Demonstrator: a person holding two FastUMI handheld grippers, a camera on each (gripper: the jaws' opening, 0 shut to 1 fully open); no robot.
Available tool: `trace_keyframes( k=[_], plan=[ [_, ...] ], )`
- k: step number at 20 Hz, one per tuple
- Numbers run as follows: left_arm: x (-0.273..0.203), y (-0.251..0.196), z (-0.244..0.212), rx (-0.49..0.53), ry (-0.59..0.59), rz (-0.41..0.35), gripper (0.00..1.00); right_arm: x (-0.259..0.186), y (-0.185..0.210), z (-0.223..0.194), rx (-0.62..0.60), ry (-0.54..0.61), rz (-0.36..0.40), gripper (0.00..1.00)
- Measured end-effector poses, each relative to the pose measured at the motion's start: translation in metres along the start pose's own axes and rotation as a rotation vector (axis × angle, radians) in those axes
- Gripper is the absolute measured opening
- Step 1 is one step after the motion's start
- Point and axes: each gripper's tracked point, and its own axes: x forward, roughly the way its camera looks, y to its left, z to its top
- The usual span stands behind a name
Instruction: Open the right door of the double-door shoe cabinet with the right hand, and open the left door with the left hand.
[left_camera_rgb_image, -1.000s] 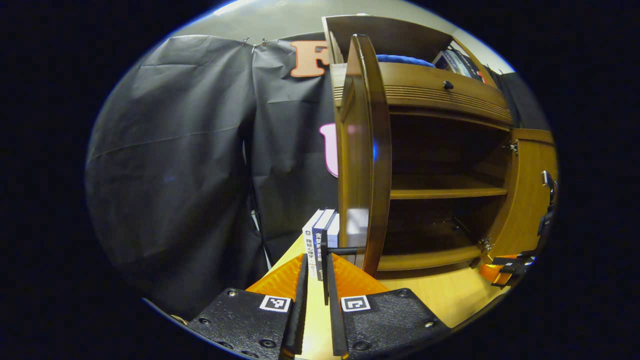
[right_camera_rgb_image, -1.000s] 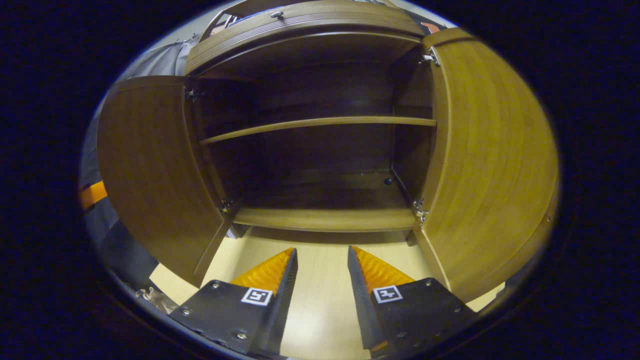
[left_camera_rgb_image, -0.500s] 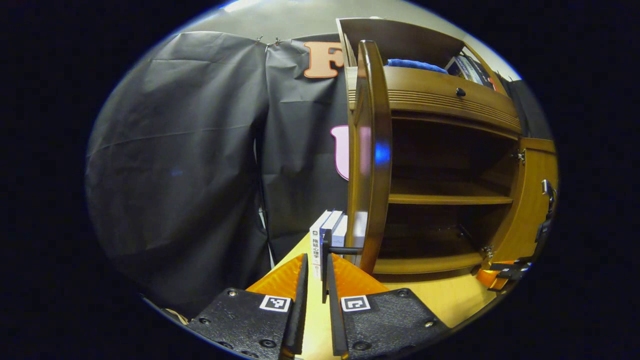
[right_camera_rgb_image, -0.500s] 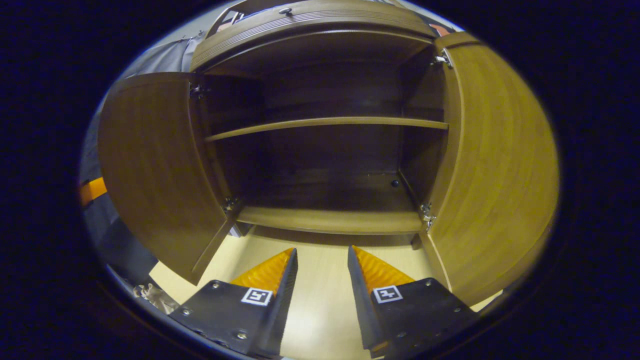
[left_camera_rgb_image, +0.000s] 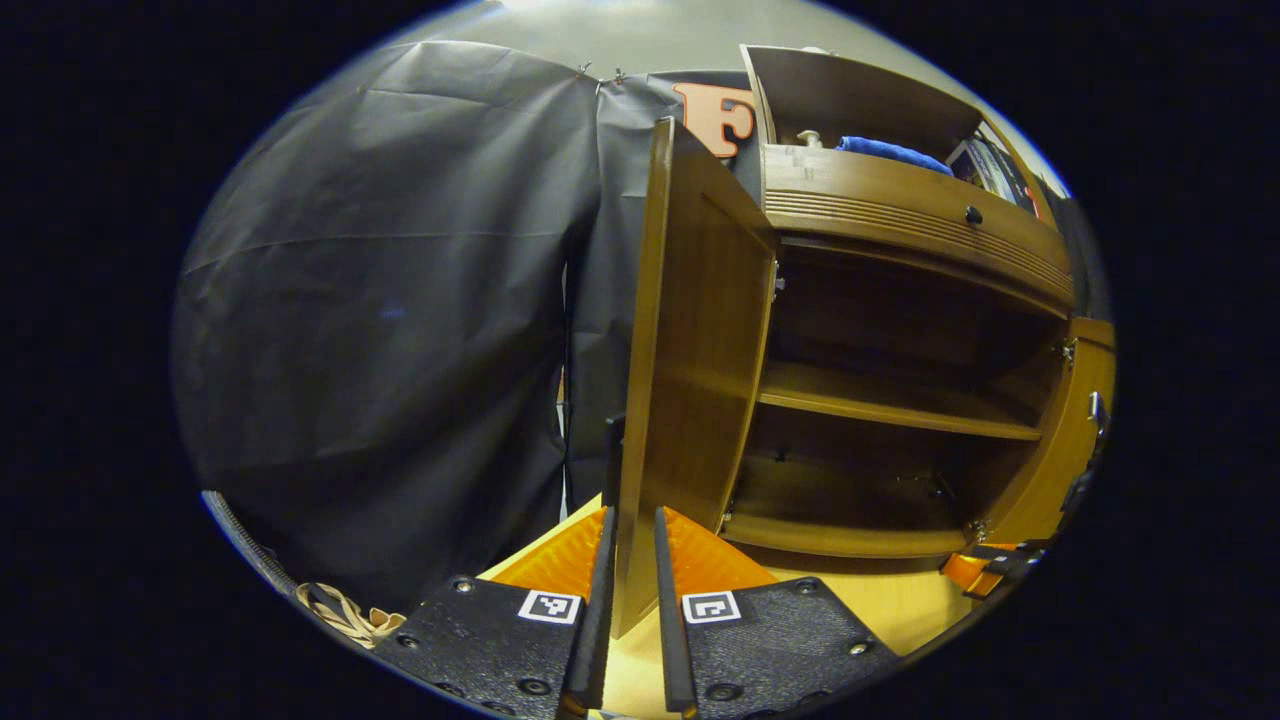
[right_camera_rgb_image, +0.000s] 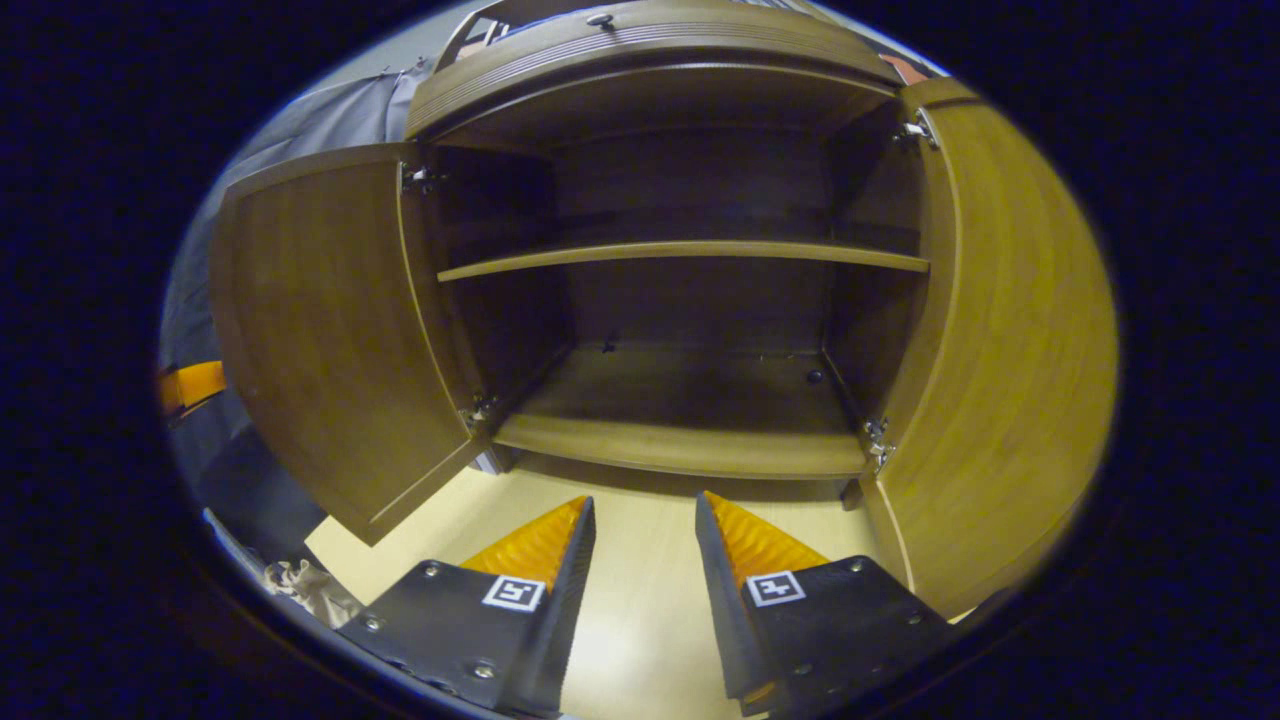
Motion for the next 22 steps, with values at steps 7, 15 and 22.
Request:
trace_keyframes(
  k=[7,15,22],
  plan=[
    [0.001,-0.048,-0.001,0.059,-0.003,-0.119,0.23,-0.021,-0.010,0.025,-0.054,-0.066,-0.021,0.59],
    [0.006,-0.103,0.002,0.109,-0.017,-0.263,0.23,-0.057,-0.043,0.083,-0.041,-0.217,-0.113,0.59],
    [0.004,-0.164,0.032,0.148,-0.103,-0.413,0.23,-0.091,-0.072,0.110,-0.021,-0.321,-0.233,0.59]
  ],
)
